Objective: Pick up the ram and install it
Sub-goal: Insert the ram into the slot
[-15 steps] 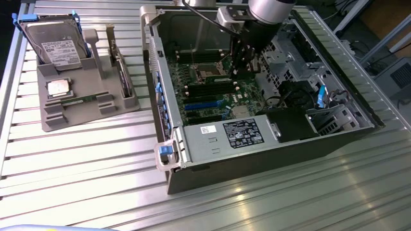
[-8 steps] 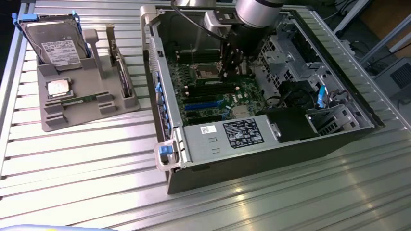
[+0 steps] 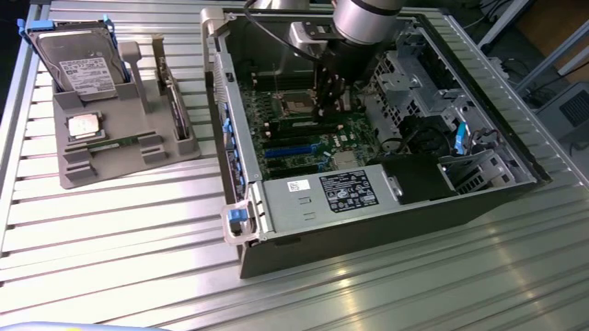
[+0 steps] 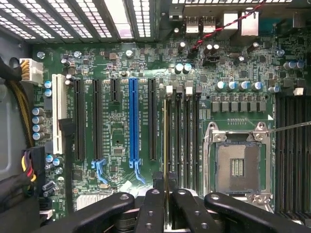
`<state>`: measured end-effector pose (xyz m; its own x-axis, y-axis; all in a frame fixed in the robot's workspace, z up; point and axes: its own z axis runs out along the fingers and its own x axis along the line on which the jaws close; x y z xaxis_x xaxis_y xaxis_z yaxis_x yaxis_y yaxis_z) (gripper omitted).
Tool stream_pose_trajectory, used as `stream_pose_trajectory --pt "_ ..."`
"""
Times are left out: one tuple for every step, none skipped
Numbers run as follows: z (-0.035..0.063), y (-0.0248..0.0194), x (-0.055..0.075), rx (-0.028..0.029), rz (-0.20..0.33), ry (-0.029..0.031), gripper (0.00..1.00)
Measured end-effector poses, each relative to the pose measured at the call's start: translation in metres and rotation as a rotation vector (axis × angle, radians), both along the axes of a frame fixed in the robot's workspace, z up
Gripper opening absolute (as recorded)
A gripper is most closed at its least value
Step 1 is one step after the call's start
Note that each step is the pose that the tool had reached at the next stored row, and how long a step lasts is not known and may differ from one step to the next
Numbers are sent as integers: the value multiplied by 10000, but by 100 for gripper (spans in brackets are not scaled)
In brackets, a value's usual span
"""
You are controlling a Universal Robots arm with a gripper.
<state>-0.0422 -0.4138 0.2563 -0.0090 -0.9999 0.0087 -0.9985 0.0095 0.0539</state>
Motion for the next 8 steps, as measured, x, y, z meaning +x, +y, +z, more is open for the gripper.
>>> stream_pose_trajectory --pt "-6 5 -14 -1 43 0 13" --pt "-10 12 -16 -1 54 1 13" --pt "-15 25 -16 -2 55 0 13" --pt "-21 42 -16 -2 66 1 13" --pt "-25 56 -16 -1 79 0 13" --pt "-34 71 -16 1 101 -1 13" --pt "-41 71 -17 -1 143 0 13" --pt "-46 72 -17 -1 201 1 13"
